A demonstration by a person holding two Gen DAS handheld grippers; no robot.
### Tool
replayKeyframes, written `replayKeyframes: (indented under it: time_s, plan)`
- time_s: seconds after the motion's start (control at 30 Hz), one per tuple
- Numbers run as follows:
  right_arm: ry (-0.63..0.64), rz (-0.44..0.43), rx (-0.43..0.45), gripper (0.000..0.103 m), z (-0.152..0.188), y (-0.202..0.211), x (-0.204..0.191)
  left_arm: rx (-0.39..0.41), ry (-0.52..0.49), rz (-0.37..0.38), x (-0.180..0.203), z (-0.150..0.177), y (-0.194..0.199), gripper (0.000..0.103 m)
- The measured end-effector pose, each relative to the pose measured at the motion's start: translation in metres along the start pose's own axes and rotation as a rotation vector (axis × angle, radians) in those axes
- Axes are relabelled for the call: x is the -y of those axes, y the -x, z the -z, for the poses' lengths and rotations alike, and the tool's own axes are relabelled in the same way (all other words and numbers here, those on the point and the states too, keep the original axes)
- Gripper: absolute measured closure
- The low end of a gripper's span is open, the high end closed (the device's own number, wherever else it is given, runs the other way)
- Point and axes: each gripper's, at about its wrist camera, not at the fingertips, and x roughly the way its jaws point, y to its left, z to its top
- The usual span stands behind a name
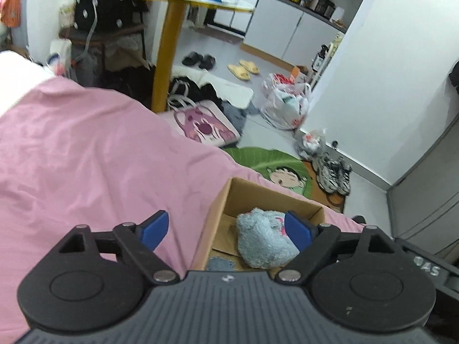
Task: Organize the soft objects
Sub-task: 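Lower the grey plush into the box and open the right gripper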
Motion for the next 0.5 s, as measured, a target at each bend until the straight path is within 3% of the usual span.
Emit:
replayKeyframes:
  time_s: [0.1, 0.27, 0.4, 0.5]
  plan:
    - [0.021, 0.011, 0.037, 0.011, 0.002, 0.016, 0.002, 0.029, -0.028, -0.011, 0.004, 0.002, 0.013, 0.013]
    - [0.054, 0.004, 0.065, 0.01, 0.003, 0.036, 0.009, 0.069, -0.057, -0.017, 0.012, 0.009, 0.032, 0.013]
    - [0.141, 0.003, 0.094, 0.004, 0.006, 0.053, 0.007, 0.091, -0.079, -0.02, 0.019, 0.013, 0.046, 0.013]
    - [0.199, 0.006, 0.106, 0.001, 0.007, 0.065, 0.01, 0.075, -0.087, -0.011, 0.025, 0.015, 0.053, 0.007]
